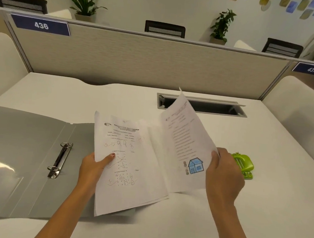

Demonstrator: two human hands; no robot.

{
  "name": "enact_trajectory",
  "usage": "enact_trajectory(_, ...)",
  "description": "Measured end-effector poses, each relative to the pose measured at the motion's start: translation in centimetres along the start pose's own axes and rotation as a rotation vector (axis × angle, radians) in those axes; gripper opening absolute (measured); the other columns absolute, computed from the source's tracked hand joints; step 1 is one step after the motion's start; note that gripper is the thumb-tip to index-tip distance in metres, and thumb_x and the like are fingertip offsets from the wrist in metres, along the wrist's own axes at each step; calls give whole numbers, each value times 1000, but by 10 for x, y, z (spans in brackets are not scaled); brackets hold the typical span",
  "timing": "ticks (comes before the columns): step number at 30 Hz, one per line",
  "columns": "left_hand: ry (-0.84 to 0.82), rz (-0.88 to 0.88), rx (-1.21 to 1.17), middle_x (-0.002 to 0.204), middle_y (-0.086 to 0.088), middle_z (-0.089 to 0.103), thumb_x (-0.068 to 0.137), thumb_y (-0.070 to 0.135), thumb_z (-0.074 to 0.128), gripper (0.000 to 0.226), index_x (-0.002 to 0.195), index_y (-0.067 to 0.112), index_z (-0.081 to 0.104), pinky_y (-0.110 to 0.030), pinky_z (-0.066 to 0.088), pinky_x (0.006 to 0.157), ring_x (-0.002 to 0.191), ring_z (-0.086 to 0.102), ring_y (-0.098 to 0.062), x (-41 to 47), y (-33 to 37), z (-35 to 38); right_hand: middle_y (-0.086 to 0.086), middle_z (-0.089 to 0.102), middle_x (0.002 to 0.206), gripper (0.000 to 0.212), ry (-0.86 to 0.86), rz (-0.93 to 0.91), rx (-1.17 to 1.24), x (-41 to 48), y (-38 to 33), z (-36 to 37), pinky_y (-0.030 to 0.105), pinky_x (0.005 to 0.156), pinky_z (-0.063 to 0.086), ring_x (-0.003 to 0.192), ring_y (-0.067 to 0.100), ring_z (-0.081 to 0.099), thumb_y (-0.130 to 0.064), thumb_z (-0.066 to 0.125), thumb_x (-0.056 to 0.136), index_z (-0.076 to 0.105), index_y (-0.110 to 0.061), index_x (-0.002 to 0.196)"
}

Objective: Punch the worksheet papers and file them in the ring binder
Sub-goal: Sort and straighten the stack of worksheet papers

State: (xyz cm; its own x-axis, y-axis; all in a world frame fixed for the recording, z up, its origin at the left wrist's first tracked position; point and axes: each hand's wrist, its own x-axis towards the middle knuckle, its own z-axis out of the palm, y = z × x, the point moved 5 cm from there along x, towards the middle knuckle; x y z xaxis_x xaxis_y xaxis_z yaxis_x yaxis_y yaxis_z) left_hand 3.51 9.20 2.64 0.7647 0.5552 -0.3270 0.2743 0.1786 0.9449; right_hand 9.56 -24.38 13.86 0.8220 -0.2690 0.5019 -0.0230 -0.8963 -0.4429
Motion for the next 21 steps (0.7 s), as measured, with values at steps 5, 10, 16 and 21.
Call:
enact_trajectory(5, 1, -18, 79, 98, -11, 72, 82, 22, 73, 25, 104, 10, 66, -54, 55, 84, 88, 69, -33, 0, -6, 1, 2, 62, 71, 15, 85, -12, 165, 7, -23, -31, 10, 46, 20, 51, 1, 39, -23, 57, 94, 65, -11, 96)
enact_trajectory(10, -14, -38, 54, 100, -8, 72, 88, 31, 66, 24, 104, 14, 65, -43, 57, 76, 86, 69, -28, 0, -12, 4, -2, 64, 85, 13, -201, 117, 403, 1, -24, -1, 5, 47, 32, 62, -1, 50, -26, 60, 92, 66, -16, 98)
enact_trajectory(16, 39, -210, 2, 114, -6, 63, 96, 60, 23, 58, 130, 22, 51, -42, 48, 88, 105, 60, -29, -2, -21, 6, -4, 64, 99, 18, -605, 236, 496, -41, -28, 64, 3, 48, 35, 72, -3, 56, -24, 60, 92, 62, -18, 109)
enact_trajectory(21, -39, -186, -33, 112, -10, 68, 98, 53, 30, 51, 123, 20, 58, -43, 50, 89, 99, 64, -30, -5, -20, 12, 5, 64, 115, 28, -753, 252, 436, -63, -30, 96, 18, 65, 43, 88, 15, 57, -15, 47, 98, 54, -18, 125)
